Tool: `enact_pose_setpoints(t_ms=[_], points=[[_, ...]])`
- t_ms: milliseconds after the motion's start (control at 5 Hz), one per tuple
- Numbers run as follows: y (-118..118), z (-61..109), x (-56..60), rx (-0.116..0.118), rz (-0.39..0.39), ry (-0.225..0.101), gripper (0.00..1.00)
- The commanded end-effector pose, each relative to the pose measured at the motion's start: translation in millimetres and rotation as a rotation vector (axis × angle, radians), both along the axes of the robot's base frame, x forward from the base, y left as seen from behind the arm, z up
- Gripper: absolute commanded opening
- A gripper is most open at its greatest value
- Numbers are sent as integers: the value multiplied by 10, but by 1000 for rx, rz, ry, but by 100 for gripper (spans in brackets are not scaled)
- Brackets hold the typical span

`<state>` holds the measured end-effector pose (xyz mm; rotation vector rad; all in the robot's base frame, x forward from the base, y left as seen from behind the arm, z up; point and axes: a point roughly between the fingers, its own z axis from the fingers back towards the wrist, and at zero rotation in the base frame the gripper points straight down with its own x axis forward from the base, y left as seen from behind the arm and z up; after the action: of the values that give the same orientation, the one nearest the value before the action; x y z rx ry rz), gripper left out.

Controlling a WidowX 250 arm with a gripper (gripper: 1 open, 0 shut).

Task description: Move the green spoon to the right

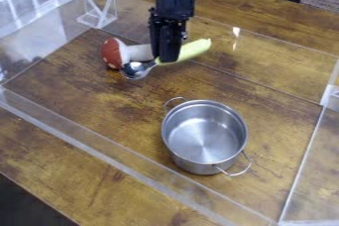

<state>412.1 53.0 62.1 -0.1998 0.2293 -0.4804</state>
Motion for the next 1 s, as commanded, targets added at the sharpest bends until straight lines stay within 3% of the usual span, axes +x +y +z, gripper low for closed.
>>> enact_pose_setpoints(t_ms=[0, 200, 600, 800], points=[[65, 387, -46, -3, 6, -86, 0], [28, 464, -149, -20, 17, -92, 0], [94, 307, -111, -34, 107, -111, 0], [60, 341, -127, -43, 100, -109, 0]])
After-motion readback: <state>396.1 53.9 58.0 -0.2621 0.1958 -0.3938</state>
